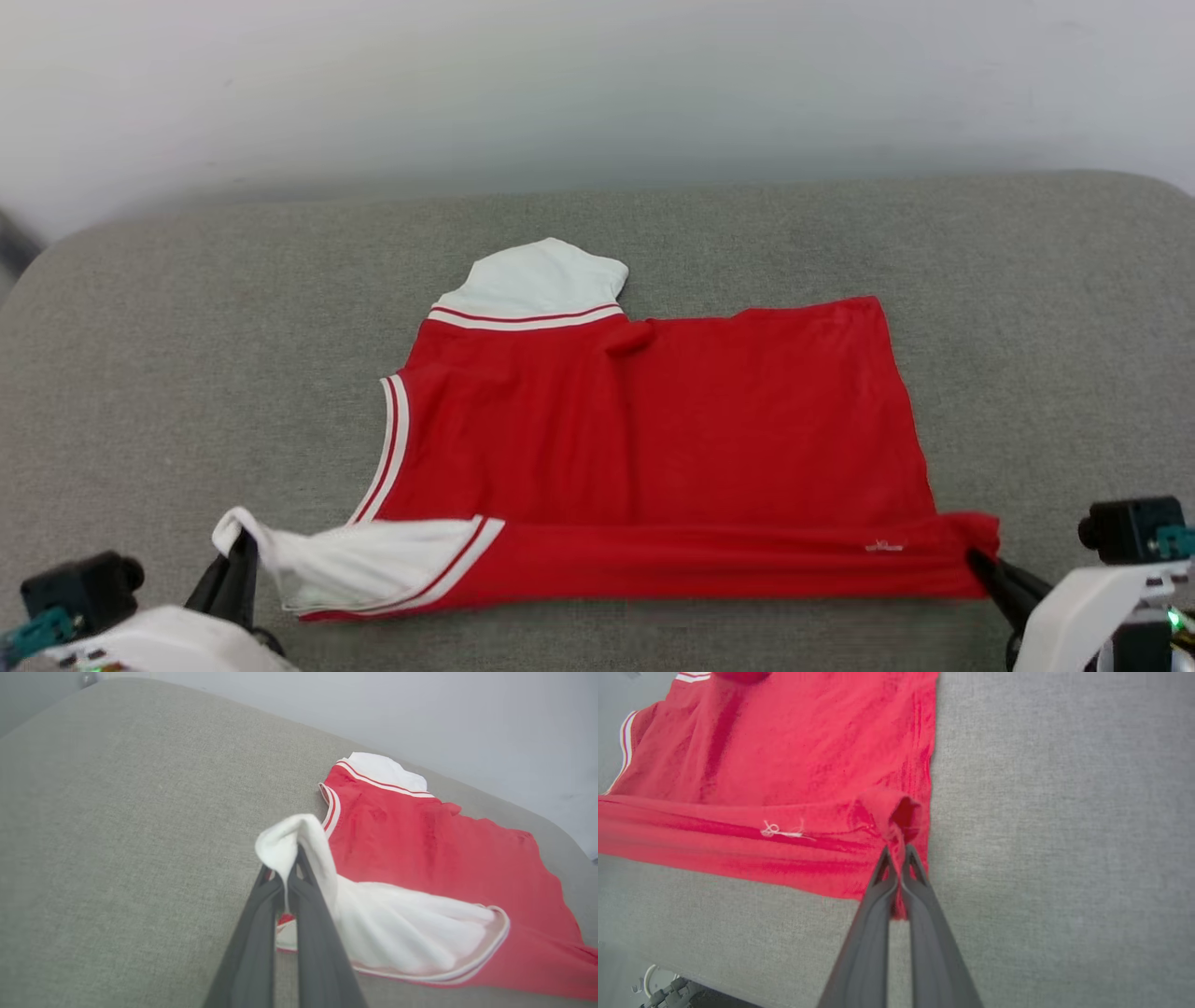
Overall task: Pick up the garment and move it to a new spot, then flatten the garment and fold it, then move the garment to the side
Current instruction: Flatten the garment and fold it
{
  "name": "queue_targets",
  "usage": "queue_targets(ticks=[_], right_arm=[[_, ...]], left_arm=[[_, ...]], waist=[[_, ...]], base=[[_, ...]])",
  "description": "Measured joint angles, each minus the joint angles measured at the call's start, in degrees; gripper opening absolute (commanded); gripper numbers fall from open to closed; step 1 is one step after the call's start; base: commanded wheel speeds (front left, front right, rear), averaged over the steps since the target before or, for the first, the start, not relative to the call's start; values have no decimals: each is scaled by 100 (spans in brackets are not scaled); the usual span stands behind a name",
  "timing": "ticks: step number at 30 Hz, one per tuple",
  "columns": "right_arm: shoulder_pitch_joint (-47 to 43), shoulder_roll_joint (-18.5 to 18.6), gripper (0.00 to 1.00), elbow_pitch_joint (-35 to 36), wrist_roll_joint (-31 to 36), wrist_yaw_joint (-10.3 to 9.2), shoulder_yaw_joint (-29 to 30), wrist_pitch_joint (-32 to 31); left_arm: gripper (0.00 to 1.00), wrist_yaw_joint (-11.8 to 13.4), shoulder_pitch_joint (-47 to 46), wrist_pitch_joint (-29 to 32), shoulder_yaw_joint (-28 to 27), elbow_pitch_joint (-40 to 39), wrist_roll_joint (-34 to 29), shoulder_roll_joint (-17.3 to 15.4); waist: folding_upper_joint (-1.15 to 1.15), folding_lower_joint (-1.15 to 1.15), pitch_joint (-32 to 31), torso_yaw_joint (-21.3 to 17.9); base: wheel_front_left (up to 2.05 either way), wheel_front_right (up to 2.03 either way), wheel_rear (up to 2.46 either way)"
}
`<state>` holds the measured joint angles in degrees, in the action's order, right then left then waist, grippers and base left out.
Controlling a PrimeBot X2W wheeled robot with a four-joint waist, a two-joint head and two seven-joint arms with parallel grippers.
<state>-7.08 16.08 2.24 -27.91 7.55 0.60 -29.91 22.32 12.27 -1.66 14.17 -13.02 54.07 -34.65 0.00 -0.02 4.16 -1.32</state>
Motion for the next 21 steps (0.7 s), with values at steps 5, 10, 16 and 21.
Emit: queue_targets(ticks=[5,10,16,21], right_arm=[[820,-93,0,-300,207,-1,-125,-88],[1568,-54,0,-828,288,-1,-435,77],[2238,11,0,-1715,430,-2,-746,380],[2507,-62,100,-2361,452,-2,-920,849]], left_arm=[[0,-385,-1028,118,224,557,-91,82],[0,-708,-1834,119,442,1233,-160,298],[0,-1189,-2619,121,764,2350,-138,753],[45,-1475,-2943,97,870,3076,-78,990]], waist=[[0,2,215,-42],[0,2,521,-78],[0,3,936,-65],[0,3,1028,-53]], base=[[0,0,0],[0,0,0],[0,0,0],[0,0,0]])
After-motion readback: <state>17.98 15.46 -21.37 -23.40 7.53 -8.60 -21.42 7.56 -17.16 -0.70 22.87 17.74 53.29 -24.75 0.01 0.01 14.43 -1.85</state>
